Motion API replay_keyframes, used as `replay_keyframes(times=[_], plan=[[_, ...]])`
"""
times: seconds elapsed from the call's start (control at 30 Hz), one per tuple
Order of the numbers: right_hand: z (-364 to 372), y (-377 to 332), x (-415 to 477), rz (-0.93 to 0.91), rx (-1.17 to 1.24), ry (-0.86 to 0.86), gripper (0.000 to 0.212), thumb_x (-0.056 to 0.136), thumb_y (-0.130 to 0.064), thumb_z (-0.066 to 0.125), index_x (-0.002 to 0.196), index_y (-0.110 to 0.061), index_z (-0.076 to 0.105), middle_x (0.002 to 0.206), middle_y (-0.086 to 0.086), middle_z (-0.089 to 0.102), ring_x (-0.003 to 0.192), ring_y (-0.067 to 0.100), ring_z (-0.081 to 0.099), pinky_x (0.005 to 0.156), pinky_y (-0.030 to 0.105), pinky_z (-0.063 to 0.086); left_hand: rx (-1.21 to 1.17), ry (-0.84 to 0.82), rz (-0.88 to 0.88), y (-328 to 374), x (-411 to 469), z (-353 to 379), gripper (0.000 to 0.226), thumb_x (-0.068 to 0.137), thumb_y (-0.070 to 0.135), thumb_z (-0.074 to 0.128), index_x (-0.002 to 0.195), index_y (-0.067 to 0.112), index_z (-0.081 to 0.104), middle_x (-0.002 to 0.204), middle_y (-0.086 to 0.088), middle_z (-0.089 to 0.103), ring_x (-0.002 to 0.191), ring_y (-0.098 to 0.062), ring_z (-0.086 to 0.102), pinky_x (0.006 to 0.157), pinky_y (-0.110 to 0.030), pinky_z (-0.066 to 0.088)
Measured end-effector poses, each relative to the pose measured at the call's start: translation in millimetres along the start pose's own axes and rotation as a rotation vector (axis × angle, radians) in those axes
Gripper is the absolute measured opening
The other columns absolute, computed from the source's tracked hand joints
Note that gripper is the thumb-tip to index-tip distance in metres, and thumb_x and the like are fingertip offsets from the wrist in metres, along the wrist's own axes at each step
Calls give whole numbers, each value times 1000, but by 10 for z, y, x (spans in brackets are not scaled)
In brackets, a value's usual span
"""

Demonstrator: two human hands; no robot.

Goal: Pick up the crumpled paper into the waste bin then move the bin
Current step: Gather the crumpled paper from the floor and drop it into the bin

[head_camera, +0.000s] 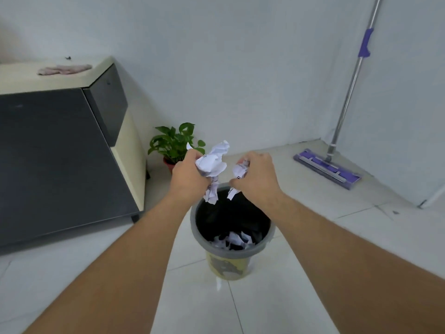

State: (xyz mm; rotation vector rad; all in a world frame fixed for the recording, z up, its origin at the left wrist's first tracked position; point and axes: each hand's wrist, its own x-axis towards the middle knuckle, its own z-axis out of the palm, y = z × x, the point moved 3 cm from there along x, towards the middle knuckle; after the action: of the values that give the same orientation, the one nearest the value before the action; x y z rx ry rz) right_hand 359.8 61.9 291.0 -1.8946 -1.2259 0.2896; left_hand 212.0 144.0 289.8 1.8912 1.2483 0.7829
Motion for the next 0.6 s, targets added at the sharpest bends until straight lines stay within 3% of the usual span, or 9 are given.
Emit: replay_keyframes(times=[0.13, 0.27, 0.33, 0.4, 0.43, 0.5, 0.6], plan=[[-94, 116, 38, 19, -28, 20, 43, 69, -5, 78, 109, -9, 61, 110, 6, 41, 69, -3, 40, 59, -4, 36, -2, -10, 6, 52, 64, 145, 37, 79, 4, 70, 112, 13, 55, 104, -9, 68, 90, -29, 64, 76, -43, 57], [-54, 232, 51, 52, -43, 5, 44, 72, -6, 79, 111, -10, 59, 107, 2, 35, 69, -4, 39, 60, -6, 35, 1, -35, 3, -28, 114, 323, 37, 81, 4, 67, 115, 10, 54, 107, -9, 66, 86, -23, 60, 67, -31, 50], [1, 303, 49, 74, -33, 4, 44, 73, -7, 80, 111, -11, 58, 109, 2, 36, 70, -1, 43, 62, 0, 41, 20, -33, -1, -129, 155, 426, 40, 80, 5, 69, 117, 11, 54, 110, -10, 65, 90, -22, 59, 59, -20, 43], [81, 389, 41, 106, -14, 7, 46, 74, -6, 78, 115, -10, 57, 113, 3, 35, 74, 8, 52, 74, 12, 49, 56, -37, -36, -264, 201, 538, 49, 76, 8, 74, 120, 14, 53, 112, -12, 62, 91, -22, 59, 55, -17, 43], [121, 438, 38, 128, -6, -1, 49, 75, -6, 77, 119, -10, 56, 115, 3, 34, 79, 13, 55, 81, 20, 51, 61, -67, -67, -335, 218, 600, 59, 71, 10, 78, 123, 17, 51, 114, -12, 60, 93, -24, 60, 59, -21, 51], [181, 536, 24, 182, -14, -44, 60, 76, -7, 78, 129, -13, 50, 124, 4, 34, 87, 15, 54, 85, 20, 47, 42, -190, -137, -447, 216, 721, 88, 53, 21, 88, 131, 24, 46, 125, -11, 56, 106, -29, 61, 78, -42, 61], [261, 692, -30, 240, -65, -101, 67, 80, -2, 74, 139, -16, 43, 136, 7, 33, 91, 13, 47, 86, 17, 38, 94, -319, -127, -589, 187, 832, 112, 46, 24, 93, 144, 30, 39, 143, -7, 47, 124, -30, 53, 99, -49, 51]])
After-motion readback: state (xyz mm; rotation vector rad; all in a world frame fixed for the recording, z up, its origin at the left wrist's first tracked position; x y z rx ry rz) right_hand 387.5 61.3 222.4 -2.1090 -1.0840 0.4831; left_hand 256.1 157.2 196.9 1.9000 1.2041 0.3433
